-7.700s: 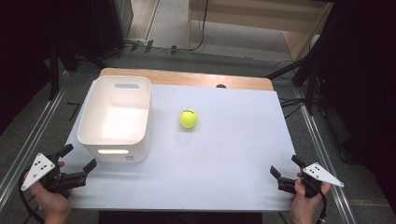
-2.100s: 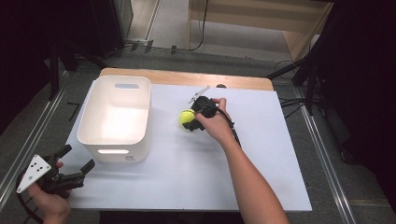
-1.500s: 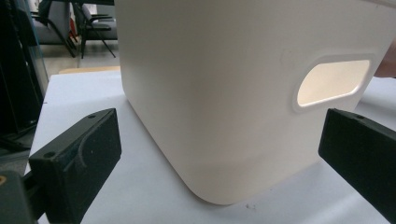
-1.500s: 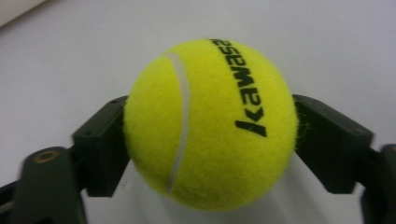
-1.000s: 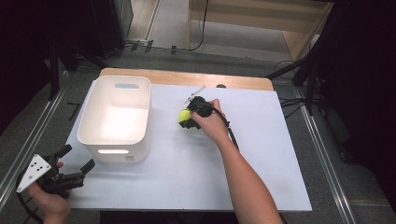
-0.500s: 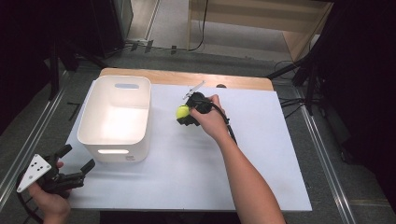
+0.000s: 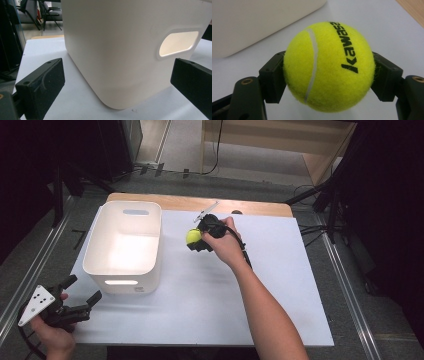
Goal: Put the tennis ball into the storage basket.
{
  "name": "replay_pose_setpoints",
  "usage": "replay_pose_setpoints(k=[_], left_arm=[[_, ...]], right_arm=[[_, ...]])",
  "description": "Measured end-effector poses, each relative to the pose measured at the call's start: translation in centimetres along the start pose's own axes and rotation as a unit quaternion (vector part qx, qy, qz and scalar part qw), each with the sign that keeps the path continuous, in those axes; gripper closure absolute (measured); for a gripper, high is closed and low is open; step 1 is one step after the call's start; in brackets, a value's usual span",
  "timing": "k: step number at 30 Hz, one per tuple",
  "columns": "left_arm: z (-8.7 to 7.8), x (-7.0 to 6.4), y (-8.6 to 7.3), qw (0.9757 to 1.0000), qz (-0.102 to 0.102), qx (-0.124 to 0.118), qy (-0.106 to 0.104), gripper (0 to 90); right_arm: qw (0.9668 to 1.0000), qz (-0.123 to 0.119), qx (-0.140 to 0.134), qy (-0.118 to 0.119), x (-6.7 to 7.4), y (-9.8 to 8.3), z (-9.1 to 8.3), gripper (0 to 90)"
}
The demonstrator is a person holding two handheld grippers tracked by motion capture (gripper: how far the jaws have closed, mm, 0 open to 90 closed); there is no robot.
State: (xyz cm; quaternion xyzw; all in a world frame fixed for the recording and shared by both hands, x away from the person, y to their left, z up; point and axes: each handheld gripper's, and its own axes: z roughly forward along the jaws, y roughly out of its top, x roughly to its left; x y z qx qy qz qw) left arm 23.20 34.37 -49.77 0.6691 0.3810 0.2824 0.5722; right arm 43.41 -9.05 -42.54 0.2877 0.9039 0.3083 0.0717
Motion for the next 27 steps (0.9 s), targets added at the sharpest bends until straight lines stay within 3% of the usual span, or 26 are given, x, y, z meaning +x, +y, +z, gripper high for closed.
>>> replay_pose_setpoints(k=[27], left_arm=[[0.0, 0.0, 0.0, 1.0, -0.002, -0.002, -0.001, 0.0]], right_arm=[[0.9997, -0.02, -0.014, 0.007, 1.1, 2.6, -2.9, 23.7]])
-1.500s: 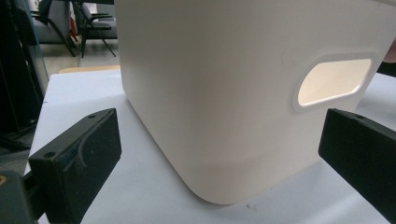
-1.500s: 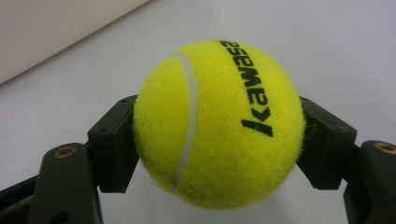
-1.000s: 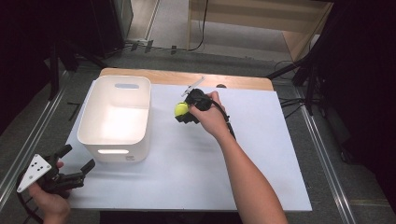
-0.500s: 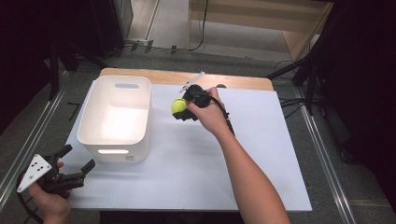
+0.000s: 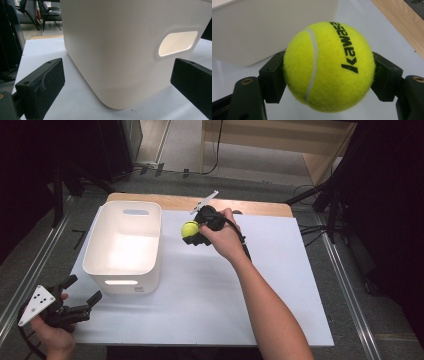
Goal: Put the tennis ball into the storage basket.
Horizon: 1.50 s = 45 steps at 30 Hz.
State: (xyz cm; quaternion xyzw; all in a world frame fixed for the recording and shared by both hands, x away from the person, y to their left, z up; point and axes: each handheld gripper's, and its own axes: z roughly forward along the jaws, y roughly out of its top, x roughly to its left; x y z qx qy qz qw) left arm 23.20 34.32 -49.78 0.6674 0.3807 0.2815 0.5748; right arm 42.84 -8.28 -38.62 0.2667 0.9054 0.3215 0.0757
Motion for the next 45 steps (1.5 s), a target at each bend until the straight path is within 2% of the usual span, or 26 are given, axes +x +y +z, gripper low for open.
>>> replay_pose_setpoints(k=[13, 30, 38, 45], left_arm=[[0.0, 0.0, 0.0, 1.0, 0.0, 0.0, -0.001, 0.0], [-0.1, 0.1, 0.0, 1.0, 0.002, 0.003, -0.002, 0.0], [-0.1, 0.1, 0.0, 1.0, 0.002, 0.003, -0.002, 0.0], [-0.1, 0.1, 0.0, 1.0, 0.0, 0.002, -0.002, 0.0]], right_arm=[[0.9998, -0.018, -0.002, 0.006, 0.4, 1.5, -1.0, 23.7], [0.9987, -0.044, -0.006, 0.024, 2.2, 3.7, -1.1, 23.8], [0.9983, -0.052, 0.0, 0.028, 2.9, 4.4, -1.1, 23.7], [0.9974, -0.064, -0.008, 0.033, 3.5, 5.3, -1.3, 23.7]])
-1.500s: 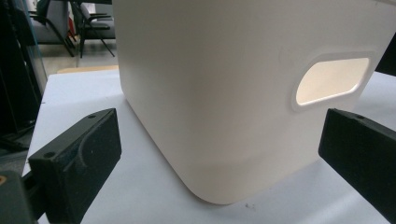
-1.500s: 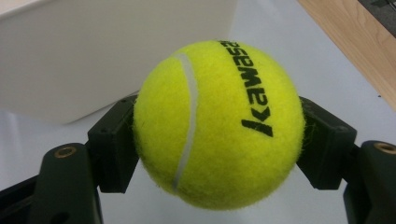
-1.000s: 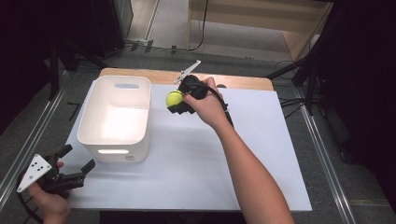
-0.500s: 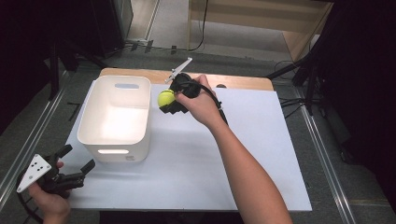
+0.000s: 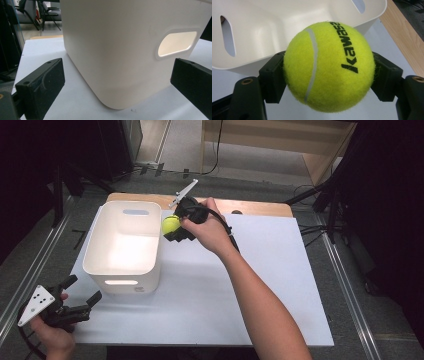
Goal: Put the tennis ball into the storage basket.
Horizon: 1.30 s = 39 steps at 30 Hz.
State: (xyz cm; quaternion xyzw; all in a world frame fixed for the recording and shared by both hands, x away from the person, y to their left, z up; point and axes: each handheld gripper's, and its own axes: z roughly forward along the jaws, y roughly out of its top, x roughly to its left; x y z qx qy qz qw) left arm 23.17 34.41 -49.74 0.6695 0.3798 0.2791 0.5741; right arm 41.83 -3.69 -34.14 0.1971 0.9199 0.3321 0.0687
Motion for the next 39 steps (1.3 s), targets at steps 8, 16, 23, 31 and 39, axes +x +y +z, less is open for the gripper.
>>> replay_pose_setpoints(k=[8, 16, 23, 31, 39], left_arm=[[0.0, 0.0, 0.0, 1.0, 0.0, 0.0, -0.001, 0.0], [0.0, 0.0, 0.0, 1.0, 0.0, 0.0, -0.002, 0.0], [0.0, 0.0, 0.0, 1.0, 0.001, -0.001, -0.001, 0.0], [0.0, 0.0, 0.0, 1.0, 0.0, -0.002, -0.002, 0.0], [0.0, 0.0, 0.0, 1.0, -0.001, 0.0, -0.002, 0.0]], right_arm=[[1.0, -0.006, -0.001, 0.006, 0.8, 1.1, 0.2, 23.7], [0.9998, -0.015, -0.001, 0.011, 1.3, 1.9, 0.7, 23.7], [0.9996, -0.021, -0.006, 0.018, 1.8, 2.5, 1.1, 23.7], [0.9994, -0.025, -0.005, 0.024, 2.3, 3.2, 1.7, 23.7], [0.9991, -0.032, -0.004, 0.029, 2.9, 3.8, 2.3, 23.7]])
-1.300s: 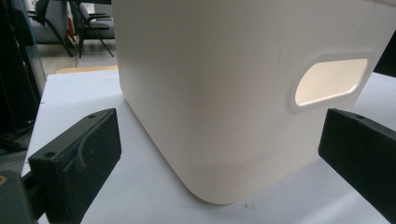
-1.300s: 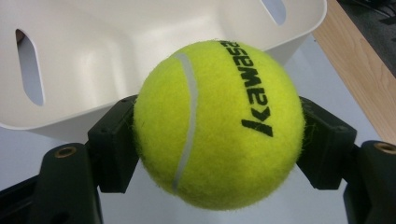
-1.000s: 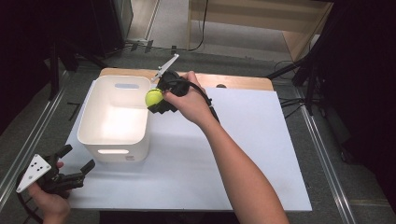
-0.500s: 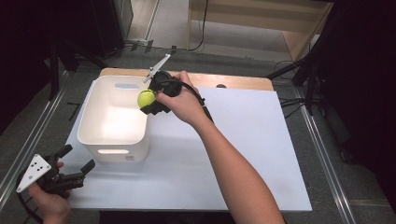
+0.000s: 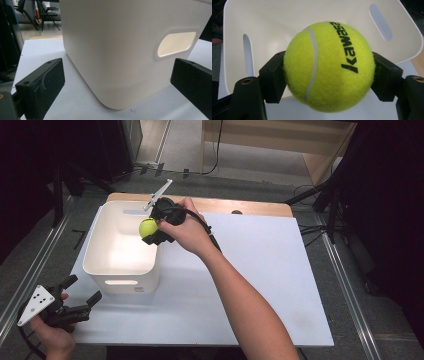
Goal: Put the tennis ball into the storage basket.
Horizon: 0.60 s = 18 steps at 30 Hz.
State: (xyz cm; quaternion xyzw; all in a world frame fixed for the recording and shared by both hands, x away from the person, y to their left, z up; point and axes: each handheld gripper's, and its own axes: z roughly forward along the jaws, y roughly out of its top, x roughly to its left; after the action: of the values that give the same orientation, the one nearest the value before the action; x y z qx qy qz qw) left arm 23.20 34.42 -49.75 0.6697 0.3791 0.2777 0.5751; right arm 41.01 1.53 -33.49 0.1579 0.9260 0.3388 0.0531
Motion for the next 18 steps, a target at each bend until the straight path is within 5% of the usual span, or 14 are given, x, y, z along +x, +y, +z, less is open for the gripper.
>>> replay_pose_setpoints(k=[18], left_arm=[[0.0, 0.0, 0.0, 1.0, -0.003, -0.001, 0.0, 0.0]], right_arm=[[0.9997, -0.012, 0.017, 0.009, 0.9, 1.0, 2.0, 23.7]])
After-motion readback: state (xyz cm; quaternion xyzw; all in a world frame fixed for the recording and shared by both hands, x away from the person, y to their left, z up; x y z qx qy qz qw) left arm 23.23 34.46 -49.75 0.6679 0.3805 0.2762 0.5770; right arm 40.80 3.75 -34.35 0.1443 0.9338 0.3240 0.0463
